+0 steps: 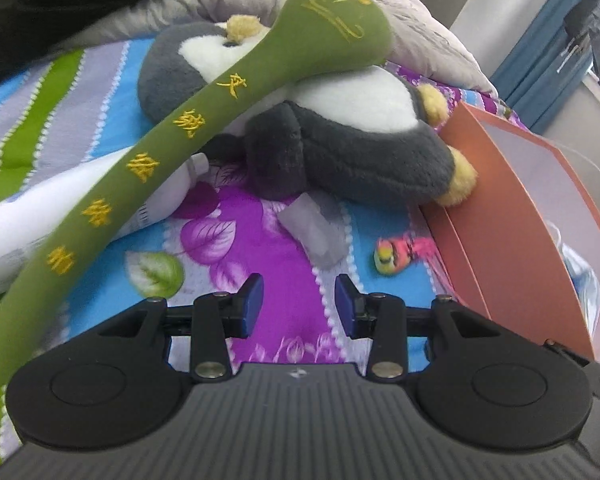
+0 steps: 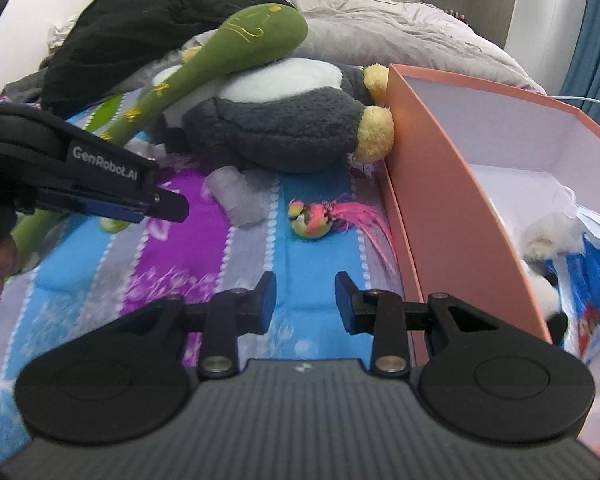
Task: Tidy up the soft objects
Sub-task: 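Grasp the small clear plastic cup with the left gripper while the right grasps the feathered bird toy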
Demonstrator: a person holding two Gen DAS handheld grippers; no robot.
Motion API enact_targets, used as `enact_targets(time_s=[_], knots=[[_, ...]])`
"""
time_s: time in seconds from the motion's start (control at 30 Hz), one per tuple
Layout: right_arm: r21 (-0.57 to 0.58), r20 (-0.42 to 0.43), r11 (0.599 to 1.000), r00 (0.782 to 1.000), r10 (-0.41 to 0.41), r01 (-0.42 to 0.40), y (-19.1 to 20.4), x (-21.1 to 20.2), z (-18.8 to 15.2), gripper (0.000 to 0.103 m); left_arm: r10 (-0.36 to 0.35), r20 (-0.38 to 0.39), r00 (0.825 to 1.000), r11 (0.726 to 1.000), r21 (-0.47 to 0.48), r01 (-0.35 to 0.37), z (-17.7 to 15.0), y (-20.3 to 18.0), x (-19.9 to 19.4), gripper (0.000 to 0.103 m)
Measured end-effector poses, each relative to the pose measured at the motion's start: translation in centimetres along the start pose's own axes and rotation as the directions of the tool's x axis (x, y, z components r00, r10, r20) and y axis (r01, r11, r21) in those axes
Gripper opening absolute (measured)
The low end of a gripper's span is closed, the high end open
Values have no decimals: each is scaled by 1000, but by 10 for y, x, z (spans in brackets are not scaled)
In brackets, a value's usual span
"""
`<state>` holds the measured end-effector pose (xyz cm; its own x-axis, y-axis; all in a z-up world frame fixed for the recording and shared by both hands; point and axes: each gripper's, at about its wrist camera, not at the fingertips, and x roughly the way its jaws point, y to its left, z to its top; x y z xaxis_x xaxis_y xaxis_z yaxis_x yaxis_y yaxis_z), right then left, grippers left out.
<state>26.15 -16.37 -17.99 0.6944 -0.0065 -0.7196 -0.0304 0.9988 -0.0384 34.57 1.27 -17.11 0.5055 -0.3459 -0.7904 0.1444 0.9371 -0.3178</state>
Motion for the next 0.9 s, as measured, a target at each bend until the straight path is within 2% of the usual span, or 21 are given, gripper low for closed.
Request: enact_targets(time_s=[0.37,0.47,0.57,0.77,0.9], knots=[[-16,11,1000,1000,0,0,-12,51,20,35,-51,-37,998,995,-86,47,24,5,57,45],[-25,20,1000,1000,11,-10,-15,60,23,37,-66,-36,997,992,-110,61,28,6,65,46],[-44,32,999,999,29,-27,-13,64,24,48,-74,-31,997,989,-131,69,33,8,71,52],[-62,31,997,999,39,-37,-11,76,27,48,-78,-31,996,982,-174,72,40,11,81,52],[-76,14,997,1000,24,-23,-11,89,26,47,-63,-33,997,984,-171,57,42,9,86,51]])
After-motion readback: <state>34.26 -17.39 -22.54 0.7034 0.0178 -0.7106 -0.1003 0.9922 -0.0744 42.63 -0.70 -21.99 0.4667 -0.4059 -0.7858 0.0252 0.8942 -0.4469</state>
